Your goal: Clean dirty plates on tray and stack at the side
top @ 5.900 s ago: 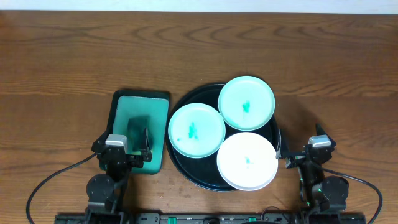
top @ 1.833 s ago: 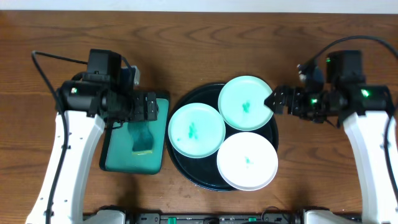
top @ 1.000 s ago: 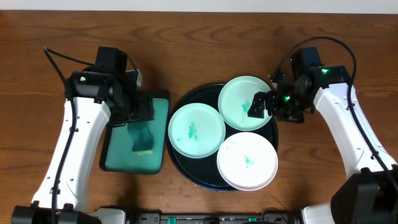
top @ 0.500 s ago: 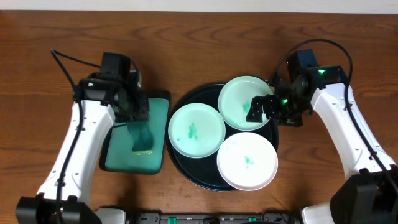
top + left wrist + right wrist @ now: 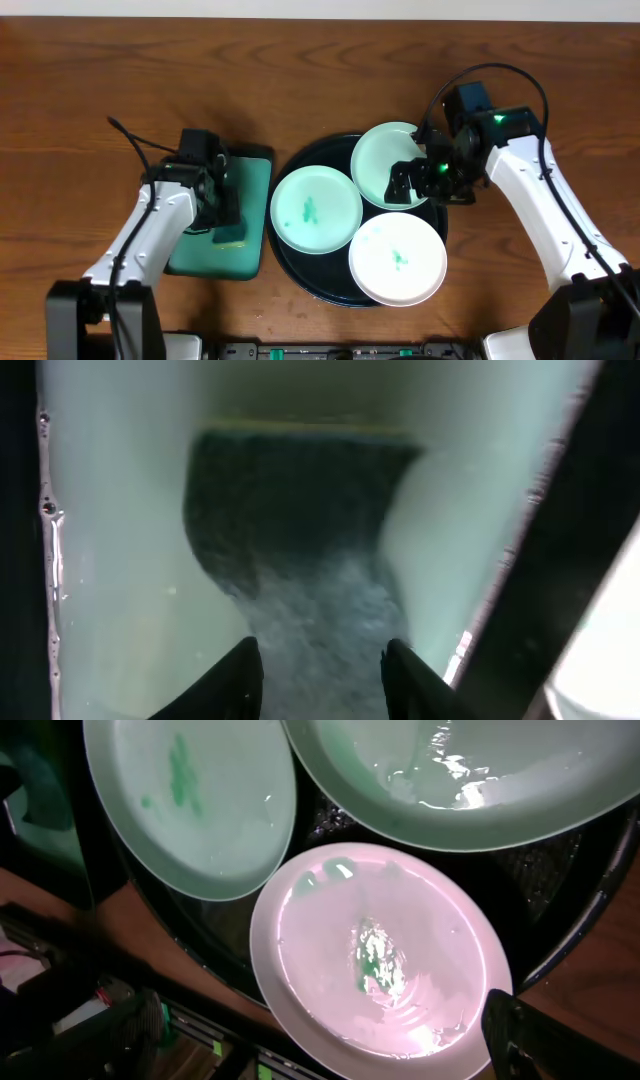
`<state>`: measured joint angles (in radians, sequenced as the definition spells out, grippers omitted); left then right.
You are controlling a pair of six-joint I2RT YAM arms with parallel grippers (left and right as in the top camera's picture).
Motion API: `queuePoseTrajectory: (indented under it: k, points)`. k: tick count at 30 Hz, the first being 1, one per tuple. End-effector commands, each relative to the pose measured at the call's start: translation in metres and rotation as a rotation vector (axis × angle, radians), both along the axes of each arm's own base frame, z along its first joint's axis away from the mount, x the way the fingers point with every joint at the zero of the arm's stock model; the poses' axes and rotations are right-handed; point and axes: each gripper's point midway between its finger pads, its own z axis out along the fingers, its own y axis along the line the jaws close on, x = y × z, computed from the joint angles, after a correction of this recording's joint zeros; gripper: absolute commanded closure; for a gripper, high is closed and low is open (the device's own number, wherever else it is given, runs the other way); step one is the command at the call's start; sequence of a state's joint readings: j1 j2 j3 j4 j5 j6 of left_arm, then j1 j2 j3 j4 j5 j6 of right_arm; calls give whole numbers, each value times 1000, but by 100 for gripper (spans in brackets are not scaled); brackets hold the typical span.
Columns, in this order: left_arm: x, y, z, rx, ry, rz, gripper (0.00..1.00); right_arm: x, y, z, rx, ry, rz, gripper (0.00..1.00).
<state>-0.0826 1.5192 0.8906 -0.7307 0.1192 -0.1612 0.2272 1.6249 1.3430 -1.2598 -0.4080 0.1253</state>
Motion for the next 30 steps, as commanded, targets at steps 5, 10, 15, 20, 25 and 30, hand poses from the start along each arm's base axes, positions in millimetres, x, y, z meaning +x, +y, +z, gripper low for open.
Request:
queuePoseTrajectory:
  k: [5, 10, 15, 20, 25, 30]
  points:
    - [-5, 9, -37, 29, 106, 34, 66, 0, 2, 1, 3, -8, 14, 1]
    - [-1, 8, -40, 25, 100, 34, 92, 0, 2, 1, 3, -8, 14, 1]
    - [6, 7, -24, 21, 48, 34, 93, 1, 2, 1, 4, -13, 14, 48]
    - [18, 7, 30, 10, -100, 31, 93, 8, 5, 2, 11, -44, 17, 93]
    - [14, 7, 86, -5, -283, 33, 93, 16, 27, 1, 33, -118, 69, 70]
    - [6, 9, 110, -4, -357, 36, 93, 26, 58, -4, 68, -190, 80, 40]
